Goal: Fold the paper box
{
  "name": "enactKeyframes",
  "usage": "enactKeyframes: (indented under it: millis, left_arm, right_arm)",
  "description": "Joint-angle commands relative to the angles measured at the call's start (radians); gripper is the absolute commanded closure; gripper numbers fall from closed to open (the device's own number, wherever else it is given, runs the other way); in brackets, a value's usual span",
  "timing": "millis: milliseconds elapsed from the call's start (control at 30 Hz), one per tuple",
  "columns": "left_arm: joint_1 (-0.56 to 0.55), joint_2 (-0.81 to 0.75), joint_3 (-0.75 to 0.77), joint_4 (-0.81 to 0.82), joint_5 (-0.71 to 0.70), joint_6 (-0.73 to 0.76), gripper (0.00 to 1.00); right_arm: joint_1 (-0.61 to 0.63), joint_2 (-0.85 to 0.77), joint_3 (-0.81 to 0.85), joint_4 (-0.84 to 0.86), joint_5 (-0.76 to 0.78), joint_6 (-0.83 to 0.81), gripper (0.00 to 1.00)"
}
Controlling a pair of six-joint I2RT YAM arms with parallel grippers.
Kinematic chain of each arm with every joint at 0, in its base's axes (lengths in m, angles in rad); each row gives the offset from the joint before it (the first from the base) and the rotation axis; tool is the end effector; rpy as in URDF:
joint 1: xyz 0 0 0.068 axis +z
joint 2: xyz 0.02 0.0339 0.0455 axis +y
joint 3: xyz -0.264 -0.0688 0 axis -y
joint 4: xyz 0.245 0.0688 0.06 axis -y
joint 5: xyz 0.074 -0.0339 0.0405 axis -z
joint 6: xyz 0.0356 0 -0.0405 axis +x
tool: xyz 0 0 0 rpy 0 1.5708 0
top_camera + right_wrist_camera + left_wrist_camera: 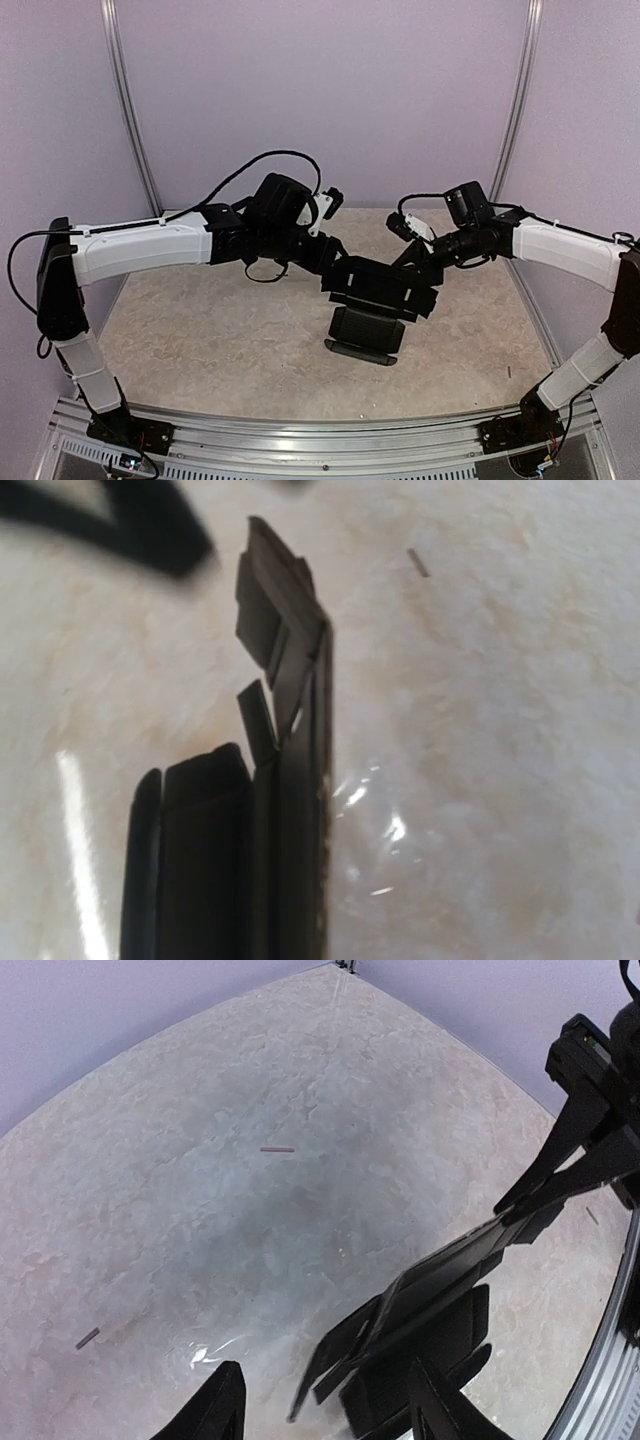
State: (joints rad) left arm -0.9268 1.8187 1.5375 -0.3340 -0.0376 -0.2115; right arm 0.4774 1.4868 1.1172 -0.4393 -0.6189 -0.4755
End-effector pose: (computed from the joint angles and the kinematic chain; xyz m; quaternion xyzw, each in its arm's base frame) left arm 0.2570 -0.3401 0.2958 0.3027 0.8347 -0.2337 0.3963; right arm 0.2739 0.1650 0.2695 -0.5061 0.7338 0.2830 0.3539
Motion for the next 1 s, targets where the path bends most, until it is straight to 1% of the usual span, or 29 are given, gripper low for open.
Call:
enactKeyframes:
  millis: [0,100,167,300,433,500,867,967]
  left_arm:
    - [0.07,-0.187,-0.17,0.036,0.07,0.161,0.45]
    - [0.116,-0.209,-0.236,0.072,0.136,0.197,0.48]
    - [0.132,-0.204,-0.249,0.085,0.179,0.237,0.5]
    - [0.135,-0.168,-0.217,0.061,0.246,0.289,0.55]
    - [0.117,-0.13,-0.192,0.042,0.348,0.328,0.62]
    - [0.103,-0.119,-0.188,0.035,0.38,0.347,0.63]
    - [0.067,-0.096,-0.18,0.025,0.561,0.41,0.63]
    - [0.059,-0.08,-0.164,0.018,0.571,0.421,0.64]
  right_arm:
    - [0.011,-0.064,-0.038,-0.056,-0.103,-0.159,1.0]
    - [0.029,-0.068,-0.032,-0.115,-0.141,-0.233,1.0]
    - [0.038,-0.063,-0.027,-0.149,-0.167,-0.262,1.0]
    - [0.057,-0.042,-0.013,-0.201,-0.183,-0.288,1.0]
    - [0.058,-0.04,-0.017,-0.18,-0.178,-0.262,1.0]
    - [0.058,-0.033,-0.018,-0.172,-0.175,-0.253,1.0]
    - [0.058,-0.001,-0.018,-0.165,-0.174,-0.247,1.0]
    - [0.058,-0.002,-0.016,-0.166,-0.181,-0.245,1.0]
